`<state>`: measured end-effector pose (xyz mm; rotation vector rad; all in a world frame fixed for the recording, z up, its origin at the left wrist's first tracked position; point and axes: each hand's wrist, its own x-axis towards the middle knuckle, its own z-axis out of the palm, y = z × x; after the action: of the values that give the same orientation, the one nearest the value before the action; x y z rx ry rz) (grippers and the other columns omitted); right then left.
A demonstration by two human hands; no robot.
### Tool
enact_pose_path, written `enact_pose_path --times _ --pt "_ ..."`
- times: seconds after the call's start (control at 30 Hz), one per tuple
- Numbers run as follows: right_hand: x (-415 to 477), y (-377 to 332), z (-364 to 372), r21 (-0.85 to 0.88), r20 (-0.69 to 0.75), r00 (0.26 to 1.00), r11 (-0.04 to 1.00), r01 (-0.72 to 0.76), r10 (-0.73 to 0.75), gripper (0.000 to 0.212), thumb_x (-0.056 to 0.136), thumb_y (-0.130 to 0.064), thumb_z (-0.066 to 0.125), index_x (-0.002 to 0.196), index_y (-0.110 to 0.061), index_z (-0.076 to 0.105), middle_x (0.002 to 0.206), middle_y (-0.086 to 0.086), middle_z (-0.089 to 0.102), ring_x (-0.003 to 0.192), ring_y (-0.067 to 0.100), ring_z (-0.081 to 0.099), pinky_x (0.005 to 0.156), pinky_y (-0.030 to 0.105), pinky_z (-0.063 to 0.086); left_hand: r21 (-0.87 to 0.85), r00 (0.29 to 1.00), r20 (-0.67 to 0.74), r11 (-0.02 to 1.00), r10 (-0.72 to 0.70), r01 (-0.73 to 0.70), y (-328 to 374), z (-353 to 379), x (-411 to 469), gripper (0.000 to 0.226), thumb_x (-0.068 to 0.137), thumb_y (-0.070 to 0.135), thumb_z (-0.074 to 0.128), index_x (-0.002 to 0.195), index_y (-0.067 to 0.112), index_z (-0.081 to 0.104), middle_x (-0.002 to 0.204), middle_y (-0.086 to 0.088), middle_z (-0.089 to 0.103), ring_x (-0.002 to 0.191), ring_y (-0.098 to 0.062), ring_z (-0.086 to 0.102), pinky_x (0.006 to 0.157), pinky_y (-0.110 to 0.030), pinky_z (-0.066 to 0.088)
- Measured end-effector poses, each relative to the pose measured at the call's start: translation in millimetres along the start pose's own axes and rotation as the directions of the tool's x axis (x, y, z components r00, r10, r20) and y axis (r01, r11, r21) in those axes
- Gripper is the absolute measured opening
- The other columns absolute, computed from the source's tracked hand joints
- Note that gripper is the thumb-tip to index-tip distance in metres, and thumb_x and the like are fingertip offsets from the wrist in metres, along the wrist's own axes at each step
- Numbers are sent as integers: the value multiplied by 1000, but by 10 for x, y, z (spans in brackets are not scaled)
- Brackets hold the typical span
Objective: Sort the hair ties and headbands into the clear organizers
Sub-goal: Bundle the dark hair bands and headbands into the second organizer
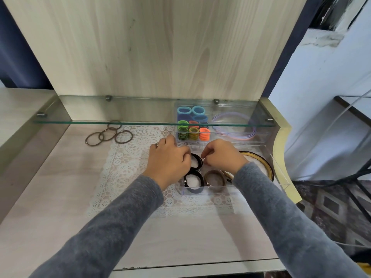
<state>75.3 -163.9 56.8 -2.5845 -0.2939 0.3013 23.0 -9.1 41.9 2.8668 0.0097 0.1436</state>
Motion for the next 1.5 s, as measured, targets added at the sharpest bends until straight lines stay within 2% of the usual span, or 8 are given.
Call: enact_pose_path --times 0.23,0.4,0.53,0.77,1.03,1.27,1.4,1.5 --pt "32 -27 17 52 -10 1000 998 -25 26 20 82 -3 59 91 -12 75 89 4 68 85 14 59 73 22 42 -14 999 25 1000 -27 28 14 9 28 33 97 32 38 115 32 66 121 -7 48 116 -28 44 98 -44 36" --pt "29 -41 23 101 0 999 994 -40 40 23 82 -2 56 92 -9 76 92 10 72 92 19 65 82 28 51 -45 998 41 998 -42 44 7 18 -2 32 98 30 38 116 30 65 120 -7 47 115 -28 44 100 -44 37" --pt "28 9 18 114 1 997 991 -74 75 23 82 -2 56 92 -8 76 94 10 73 94 21 65 88 34 53 -69 997 55 996 -52 55 2 30 -14 32 98 31 38 116 30 65 117 -7 47 114 -28 45 100 -44 37" --pt "31 -16 43 176 -14 996 980 -87 91 25 83 -1 51 92 -3 75 89 15 73 91 24 67 86 36 54 -80 994 85 994 -67 74 45 41 -1 34 97 33 37 117 32 65 121 -9 45 119 -31 42 106 -49 34" --pt "106 -79 130 136 7 997 988 -76 76 28 80 -3 49 92 -1 73 91 16 71 90 27 64 83 40 54 -83 991 107 992 -86 95 77 48 15 35 96 34 36 119 32 63 121 -10 43 121 -32 40 105 -50 31" --pt "121 -66 117 174 -5 994 979 -105 108 27 80 -3 49 92 2 72 94 18 71 92 27 64 87 43 53 -108 993 80 990 -85 94 73 66 26 32 96 33 38 115 31 64 120 -10 44 120 -32 41 104 -48 32" --pt "99 -20 114 265 -6 990 954 -137 143 27 76 -3 47 86 5 70 86 20 71 86 31 67 84 47 55 -196 997 34 978 -64 70 8 96 1 31 96 29 39 113 33 65 105 -2 42 110 -27 44 100 -43 36" --pt "83 41 83 318 13 981 930 -187 193 25 82 0 45 86 2 70 82 17 72 76 25 70 73 35 58 -305 997 -67 952 -49 26 -95 132 -21 34 93 28 36 103 35 68 94 3 43 96 -20 46 91 -40 39"
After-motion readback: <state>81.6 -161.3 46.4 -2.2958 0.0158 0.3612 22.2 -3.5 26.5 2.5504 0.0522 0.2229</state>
